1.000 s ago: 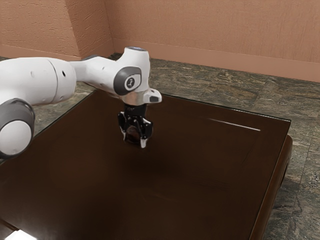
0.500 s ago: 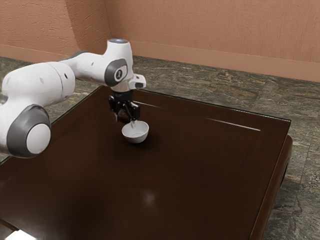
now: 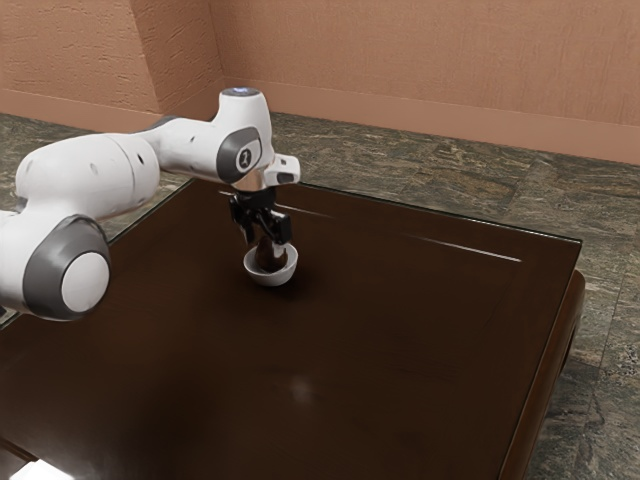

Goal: Place the pear in the bowl.

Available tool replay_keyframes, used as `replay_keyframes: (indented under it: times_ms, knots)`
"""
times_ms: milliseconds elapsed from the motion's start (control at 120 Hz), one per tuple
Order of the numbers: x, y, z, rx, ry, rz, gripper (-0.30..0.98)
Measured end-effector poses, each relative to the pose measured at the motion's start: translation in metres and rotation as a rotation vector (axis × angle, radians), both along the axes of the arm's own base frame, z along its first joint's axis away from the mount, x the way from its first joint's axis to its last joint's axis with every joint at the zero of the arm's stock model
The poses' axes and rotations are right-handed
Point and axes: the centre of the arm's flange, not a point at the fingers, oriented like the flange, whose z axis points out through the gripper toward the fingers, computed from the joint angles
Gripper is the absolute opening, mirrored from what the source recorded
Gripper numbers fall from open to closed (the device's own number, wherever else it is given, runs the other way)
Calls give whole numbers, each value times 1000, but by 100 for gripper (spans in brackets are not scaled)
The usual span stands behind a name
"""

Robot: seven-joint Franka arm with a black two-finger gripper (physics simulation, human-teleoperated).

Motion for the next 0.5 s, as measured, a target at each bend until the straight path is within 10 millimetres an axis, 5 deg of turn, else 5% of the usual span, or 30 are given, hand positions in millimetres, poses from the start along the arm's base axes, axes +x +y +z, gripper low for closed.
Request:
replay_keyframes:
  times_ms: [67, 183, 292, 350, 417, 500]
  knots:
    - [-1, -2, 14, -2, -15, -11, 61]
    - [-16, -18, 85, -14, -60, -38, 64]
    - [-90, -55, 184, -37, -83, -91, 66]
    - [-125, -79, 221, -41, -89, -131, 67]
    - [-147, -98, 239, -42, -78, -162, 67]
    - [-156, -97, 242, -44, -53, -160, 68]
